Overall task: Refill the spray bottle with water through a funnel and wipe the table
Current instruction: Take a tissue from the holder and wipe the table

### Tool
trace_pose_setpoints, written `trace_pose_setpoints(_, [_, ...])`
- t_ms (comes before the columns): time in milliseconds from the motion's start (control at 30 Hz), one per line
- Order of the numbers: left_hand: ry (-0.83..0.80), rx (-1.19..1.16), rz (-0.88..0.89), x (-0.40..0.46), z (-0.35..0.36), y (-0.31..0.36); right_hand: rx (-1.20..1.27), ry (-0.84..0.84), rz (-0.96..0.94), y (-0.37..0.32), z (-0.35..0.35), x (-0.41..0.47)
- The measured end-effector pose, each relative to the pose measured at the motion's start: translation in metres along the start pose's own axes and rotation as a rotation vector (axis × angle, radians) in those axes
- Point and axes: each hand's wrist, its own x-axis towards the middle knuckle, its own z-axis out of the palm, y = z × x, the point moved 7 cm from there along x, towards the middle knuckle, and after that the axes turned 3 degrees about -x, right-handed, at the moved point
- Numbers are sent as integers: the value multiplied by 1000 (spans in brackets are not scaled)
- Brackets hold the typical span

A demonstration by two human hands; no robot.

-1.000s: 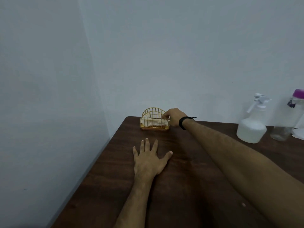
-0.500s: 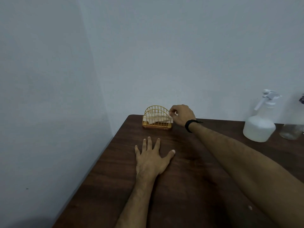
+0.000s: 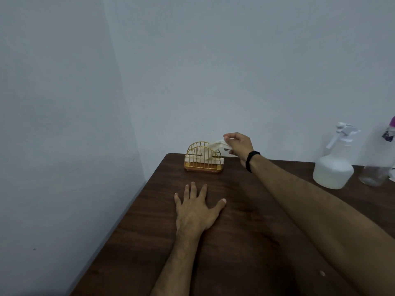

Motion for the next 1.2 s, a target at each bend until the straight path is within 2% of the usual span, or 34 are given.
trace_pose_setpoints(233, [15, -7, -1, 0, -1, 1, 301, -118, 45, -32, -41, -32])
trace_pose_setpoints(367, [27, -30, -18, -3, -6, 3, 289, -316, 104, -43, -64, -74])
trace_pose_setpoints(433, [72, -115, 8, -8, -15, 9, 260, -406, 128, -45, -75, -98])
trace_pose_setpoints(500, [153, -301, 86, -19, -24, 22, 239, -434, 143, -45, -88, -120])
trace_pose_setpoints(600, [230, -701, 191, -47, -34, 53, 208, -407, 155, -44, -104, -149])
trace_pose_setpoints(733, [21, -1155, 218, -77, -28, 103, 192, -371, 185, -38, -114, -181])
trace_pose_setpoints(800, [-74, -1217, 228, -91, -23, 124, 226, -373, 194, -35, -116, -195])
trace_pose_setpoints(900, [-76, -1276, 179, -111, -19, 139, 229, -343, 202, -32, -120, -214])
trace_pose_setpoints(967, [-76, -1310, 133, -122, -18, 144, 150, -249, 227, -28, -129, -225])
trace_pose_setpoints(1067, [-105, -1320, 118, -135, -18, 150, -99, -25, 209, -19, -152, -239])
trace_pose_setpoints(1133, [-109, -1287, 139, -141, -21, 152, -343, 141, 3, -28, -168, -248])
trace_pose_setpoints(1200, [-113, -1247, 161, -144, -23, 155, -450, 127, -256, -47, -171, -263])
